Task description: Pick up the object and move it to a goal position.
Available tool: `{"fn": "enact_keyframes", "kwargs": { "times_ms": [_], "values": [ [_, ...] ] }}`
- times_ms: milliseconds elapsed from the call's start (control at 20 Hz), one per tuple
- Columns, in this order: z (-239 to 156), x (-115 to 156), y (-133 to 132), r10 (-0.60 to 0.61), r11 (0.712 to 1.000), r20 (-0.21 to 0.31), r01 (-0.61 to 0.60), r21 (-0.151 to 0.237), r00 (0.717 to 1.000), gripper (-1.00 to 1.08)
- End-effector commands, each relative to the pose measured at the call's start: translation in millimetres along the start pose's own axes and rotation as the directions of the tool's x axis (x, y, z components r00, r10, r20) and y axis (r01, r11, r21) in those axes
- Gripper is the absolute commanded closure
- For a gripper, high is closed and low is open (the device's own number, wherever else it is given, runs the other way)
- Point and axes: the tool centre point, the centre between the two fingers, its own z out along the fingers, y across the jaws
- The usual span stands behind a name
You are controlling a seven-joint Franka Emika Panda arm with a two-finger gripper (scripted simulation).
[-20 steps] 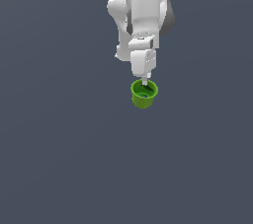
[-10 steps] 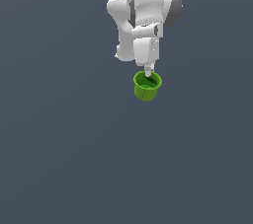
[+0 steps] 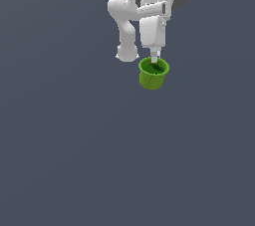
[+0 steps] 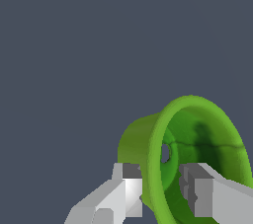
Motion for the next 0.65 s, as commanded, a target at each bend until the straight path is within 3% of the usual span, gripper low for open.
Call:
{"fn": "enact_keyframes", "kwargs": {
  "times_ms": [0,600],
  "values": [
    [-14,5,2,0.001,1.0,-0.001,-0.001,-0.002,1.0,1.08],
    [-40,14,6,0.003,1.0,0.004,-0.003,-0.003,1.0,1.08]
  ]
}}
